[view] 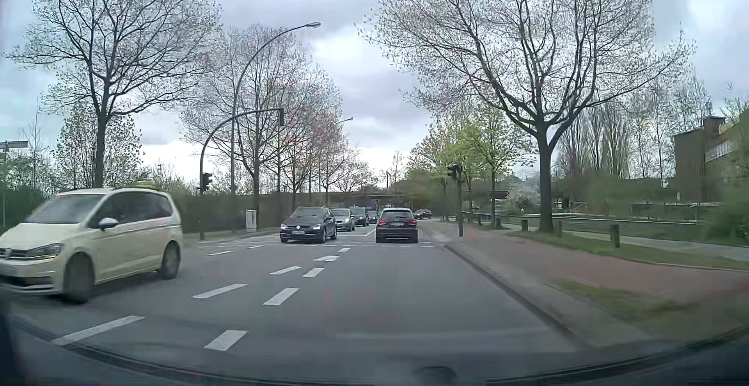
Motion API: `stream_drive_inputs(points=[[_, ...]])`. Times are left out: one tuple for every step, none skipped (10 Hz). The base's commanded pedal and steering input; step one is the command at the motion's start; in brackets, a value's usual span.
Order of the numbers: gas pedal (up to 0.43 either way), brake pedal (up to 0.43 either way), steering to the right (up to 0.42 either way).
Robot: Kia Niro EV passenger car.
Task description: Follow the waypoints while adhering to traffic rules and regulations
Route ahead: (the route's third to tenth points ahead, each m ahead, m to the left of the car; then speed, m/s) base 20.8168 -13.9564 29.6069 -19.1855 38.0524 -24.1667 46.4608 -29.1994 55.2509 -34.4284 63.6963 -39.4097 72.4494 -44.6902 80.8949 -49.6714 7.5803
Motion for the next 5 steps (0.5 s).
stream_drive_inputs(points=[[0.209,0.006,-0.001],[0.197,0.0,-0.002],[0.197,0.006,-0.002],[0.197,0.006,-0.002],[0.189,0.0,-0.002]])
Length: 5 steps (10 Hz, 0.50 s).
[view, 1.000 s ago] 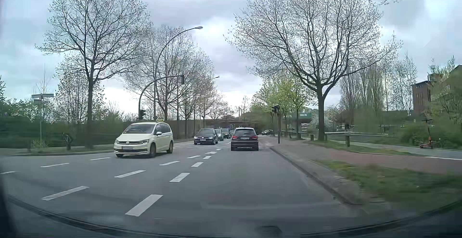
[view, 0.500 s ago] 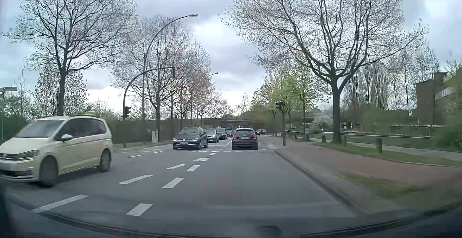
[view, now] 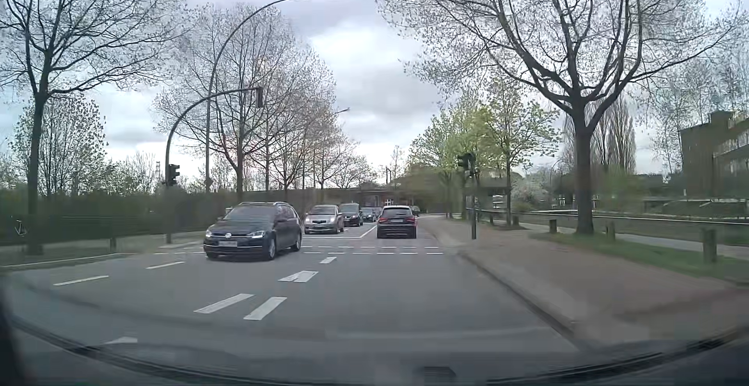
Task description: Follow the waypoints while adhering to traffic rules and regulations
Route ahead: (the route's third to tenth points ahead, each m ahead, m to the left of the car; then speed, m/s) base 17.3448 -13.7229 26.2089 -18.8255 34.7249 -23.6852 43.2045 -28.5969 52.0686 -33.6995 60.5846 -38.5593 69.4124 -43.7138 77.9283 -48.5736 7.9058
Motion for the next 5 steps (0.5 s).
stream_drive_inputs(points=[[0.177,0.006,-0.002],[0.177,0.006,-0.002],[0.177,0.0,-0.002],[0.177,0.006,-0.002],[0.169,0.006,-0.002]])
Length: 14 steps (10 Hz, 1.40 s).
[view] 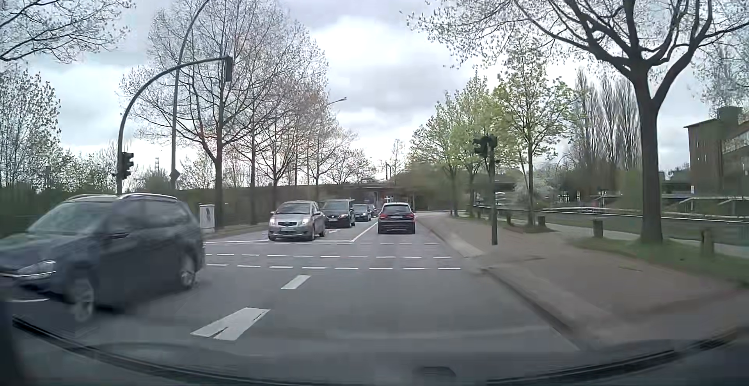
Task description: Follow the waypoints while adhering to traffic rules and regulations
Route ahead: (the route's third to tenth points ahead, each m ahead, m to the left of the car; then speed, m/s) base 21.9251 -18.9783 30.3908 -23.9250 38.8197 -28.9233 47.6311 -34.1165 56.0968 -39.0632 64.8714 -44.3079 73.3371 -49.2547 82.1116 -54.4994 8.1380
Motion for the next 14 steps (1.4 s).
stream_drive_inputs(points=[[0.169,0.006,-0.002],[0.157,0.0,-0.002],[0.157,0.0,-0.002],[0.157,0.006,-0.002],[0.157,0.0,-0.002],[0.157,0.006,-0.002],[0.157,0.006,-0.002],[0.157,0.0,-0.002],[0.157,0.0,-0.002],[0.15,0.0,-0.002],[0.138,0.0,-0.002],[0.138,0.006,-0.002],[0.138,0.006,-0.002],[0.138,0.0,-0.002]])
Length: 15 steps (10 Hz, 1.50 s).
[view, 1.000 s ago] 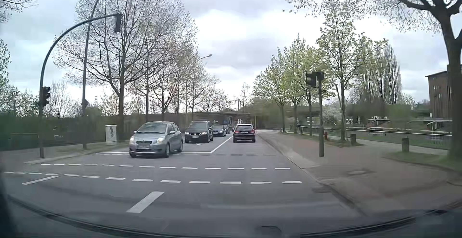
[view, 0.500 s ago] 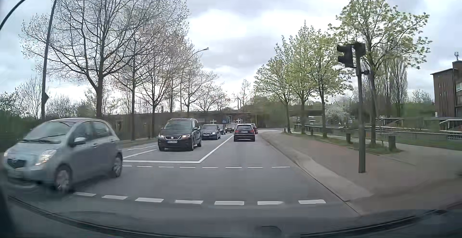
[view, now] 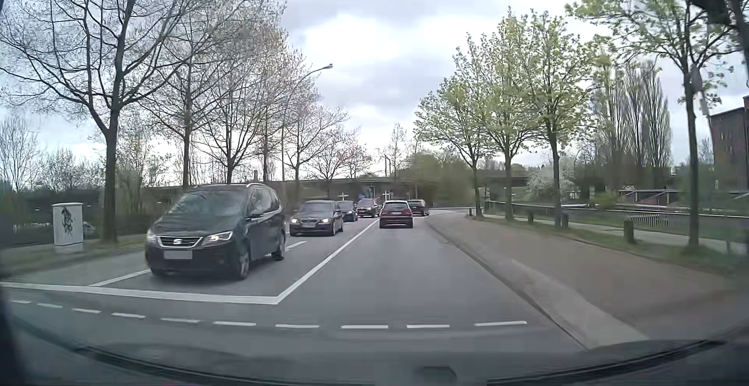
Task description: Follow the waypoints while adhering to traffic rules and regulations
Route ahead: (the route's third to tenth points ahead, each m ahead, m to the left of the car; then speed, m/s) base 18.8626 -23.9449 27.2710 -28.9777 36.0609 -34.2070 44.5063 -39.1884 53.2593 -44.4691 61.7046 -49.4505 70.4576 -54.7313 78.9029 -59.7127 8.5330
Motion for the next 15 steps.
stream_drive_inputs(points=[[0.138,0.006,-0.002],[0.138,0.0,-0.002],[0.138,0.0,-0.002],[0.138,0.0,-0.002],[0.138,0.0,-0.002],[0.138,0.0,-0.002],[0.138,0.006,-0.002],[0.138,0.0,-0.002],[0.138,0.0,-0.002],[0.13,0.0,-0.002],[0.13,0.0,-0.002],[0.13,0.0,-0.002],[0.13,0.006,-0.002],[0.13,0.006,-0.002],[0.118,0.006,-0.002]])
